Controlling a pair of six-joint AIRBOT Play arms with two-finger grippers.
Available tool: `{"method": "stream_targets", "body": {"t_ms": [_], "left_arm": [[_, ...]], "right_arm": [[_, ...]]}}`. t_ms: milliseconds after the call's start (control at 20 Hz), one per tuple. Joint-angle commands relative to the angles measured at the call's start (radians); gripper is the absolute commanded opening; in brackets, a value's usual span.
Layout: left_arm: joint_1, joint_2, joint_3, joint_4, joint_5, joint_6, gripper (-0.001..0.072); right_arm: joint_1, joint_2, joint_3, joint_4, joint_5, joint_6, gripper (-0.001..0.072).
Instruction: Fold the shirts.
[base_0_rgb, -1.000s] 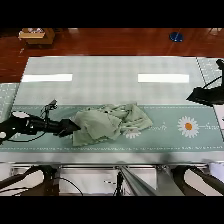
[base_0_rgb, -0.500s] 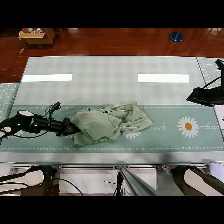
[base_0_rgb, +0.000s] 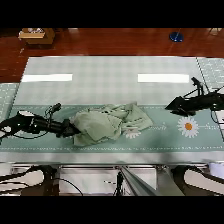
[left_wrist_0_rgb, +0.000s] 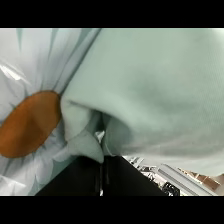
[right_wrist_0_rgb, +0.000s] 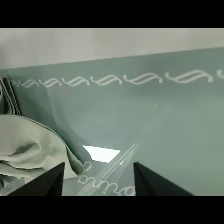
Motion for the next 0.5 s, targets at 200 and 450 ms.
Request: {"method": "stream_targets", "body": {"t_ms": [200, 450], "left_arm": [[0.001, 0.001, 0.0, -0.016, -0.021, 0.003, 0.0022], [0.001, 0.001, 0.001, -0.017, -0.02, 0.02, 0.0022]], "right_arm": [[0.223, -0.081, -0.068, 0.061, -0.198, -0.032, 0.048], [0.403, -0.13, -0.068, 0.066, -0.329, 0.07, 0.0428]]}}
